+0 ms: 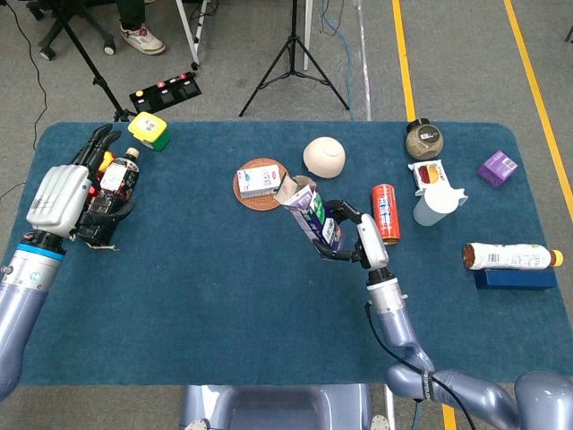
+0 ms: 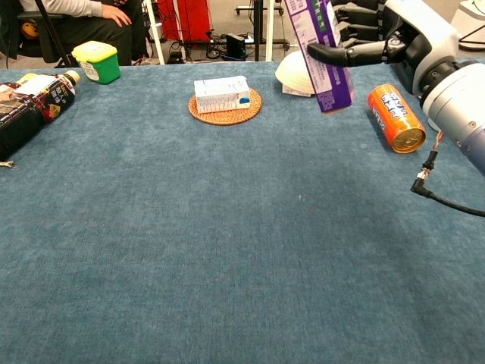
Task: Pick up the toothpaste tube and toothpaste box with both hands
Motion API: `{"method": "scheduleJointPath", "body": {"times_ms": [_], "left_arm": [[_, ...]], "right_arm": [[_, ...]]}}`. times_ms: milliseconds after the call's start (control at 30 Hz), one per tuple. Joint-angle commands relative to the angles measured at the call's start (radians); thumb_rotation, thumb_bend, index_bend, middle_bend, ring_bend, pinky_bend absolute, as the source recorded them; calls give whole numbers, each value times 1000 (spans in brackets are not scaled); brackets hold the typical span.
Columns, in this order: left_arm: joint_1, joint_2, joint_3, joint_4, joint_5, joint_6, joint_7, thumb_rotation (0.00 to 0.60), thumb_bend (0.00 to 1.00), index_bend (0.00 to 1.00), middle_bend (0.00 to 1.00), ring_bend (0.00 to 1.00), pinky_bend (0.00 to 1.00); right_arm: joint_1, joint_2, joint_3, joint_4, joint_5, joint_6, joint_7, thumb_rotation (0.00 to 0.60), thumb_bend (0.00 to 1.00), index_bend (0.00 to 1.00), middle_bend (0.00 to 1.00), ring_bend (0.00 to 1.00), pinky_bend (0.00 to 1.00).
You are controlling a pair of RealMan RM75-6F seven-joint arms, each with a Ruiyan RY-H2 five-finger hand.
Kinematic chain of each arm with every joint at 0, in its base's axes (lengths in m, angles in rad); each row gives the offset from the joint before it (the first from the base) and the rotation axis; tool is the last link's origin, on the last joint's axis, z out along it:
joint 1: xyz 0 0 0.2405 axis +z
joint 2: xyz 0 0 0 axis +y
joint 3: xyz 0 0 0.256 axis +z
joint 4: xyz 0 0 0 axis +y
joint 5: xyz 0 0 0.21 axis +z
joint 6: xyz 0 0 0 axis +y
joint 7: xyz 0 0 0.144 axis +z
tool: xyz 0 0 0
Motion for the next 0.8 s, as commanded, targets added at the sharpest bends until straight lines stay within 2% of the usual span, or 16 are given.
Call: {"method": "scheduleJointPath", "body": {"times_ms": [33,200,333,500,533,633,800], "left_arm": [[2,-1,0,1,1,1,1,600,241,0,0,121,488],[7,-2,3,7,5,0,0,600,242,0,0,121,488],[11,-2,2,15,6,-3,-8,600,242,0,0,121,488],[14,-4,3,23,11,-7,-17,600,241,0,0,121,488],[15,-5,6,29,13,-10,-15,600,241,0,0,121,488],[16,-7,7,37,15,-12,-15,600,241,0,0,121,488],[16,-12,10,47,16,-17,-13,600,242,0,0,121,488]], "right_arm": [[2,36,-11,-42,14,-53,-8,600,475,430,471,493,598],[-21,59,36,-167,135,-125,86,600,476,430,470,493,599],[-14,71,20,-145,113,-124,-5,600,476,431,470,491,599],[0,94,-7,-116,117,-174,-89,600,481,430,469,491,599],[10,110,-31,-86,114,-207,-155,600,487,431,469,490,599],[25,136,-57,-64,130,-259,-261,600,498,430,469,490,599],[51,154,-104,-6,101,-278,-456,600,501,430,467,482,599]]}}
